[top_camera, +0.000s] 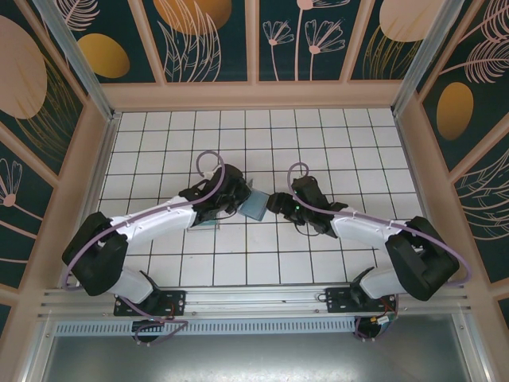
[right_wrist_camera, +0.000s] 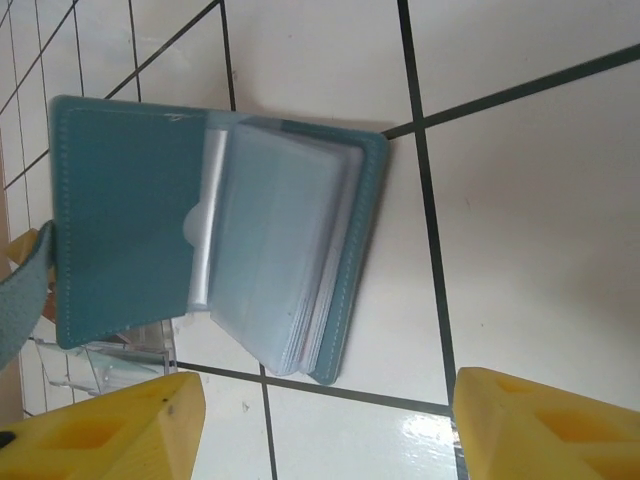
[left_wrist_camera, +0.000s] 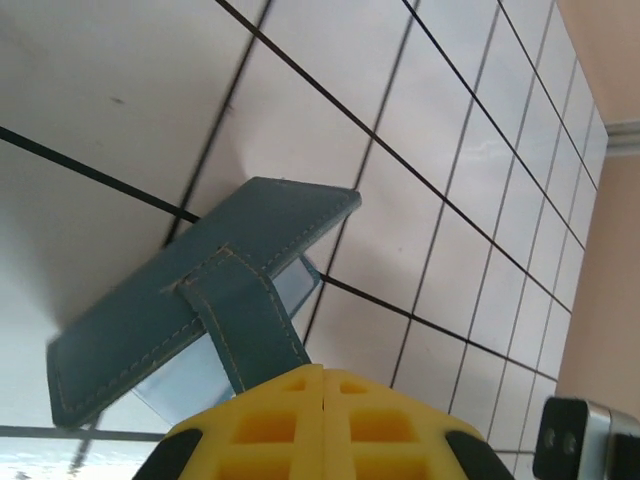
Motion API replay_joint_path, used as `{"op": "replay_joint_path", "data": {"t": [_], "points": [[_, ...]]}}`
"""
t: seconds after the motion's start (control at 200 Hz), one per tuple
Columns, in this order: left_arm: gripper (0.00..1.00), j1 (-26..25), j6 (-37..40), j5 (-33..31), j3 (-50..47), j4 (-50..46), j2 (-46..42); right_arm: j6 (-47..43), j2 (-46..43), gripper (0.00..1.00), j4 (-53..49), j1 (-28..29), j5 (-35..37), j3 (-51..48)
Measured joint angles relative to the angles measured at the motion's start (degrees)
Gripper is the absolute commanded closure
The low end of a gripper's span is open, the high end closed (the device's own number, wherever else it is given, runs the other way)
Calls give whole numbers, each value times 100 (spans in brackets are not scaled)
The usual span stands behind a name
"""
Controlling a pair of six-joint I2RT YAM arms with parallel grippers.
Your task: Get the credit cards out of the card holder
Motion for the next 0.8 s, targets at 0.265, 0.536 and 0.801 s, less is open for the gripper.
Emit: {"op": "replay_joint_path", "data": {"t": [0.265, 0.536, 0.801], "points": [[100, 431, 181, -63, -385, -107, -199, 20, 535, 57, 487, -31, -382, 7], [100, 452, 358, -57, -382, -186, -166, 9, 1303, 63, 734, -240, -710, 291], [100, 466, 457, -57, -382, -203, -101, -17, 1902, 74, 1034, -330, -1060, 595]]}}
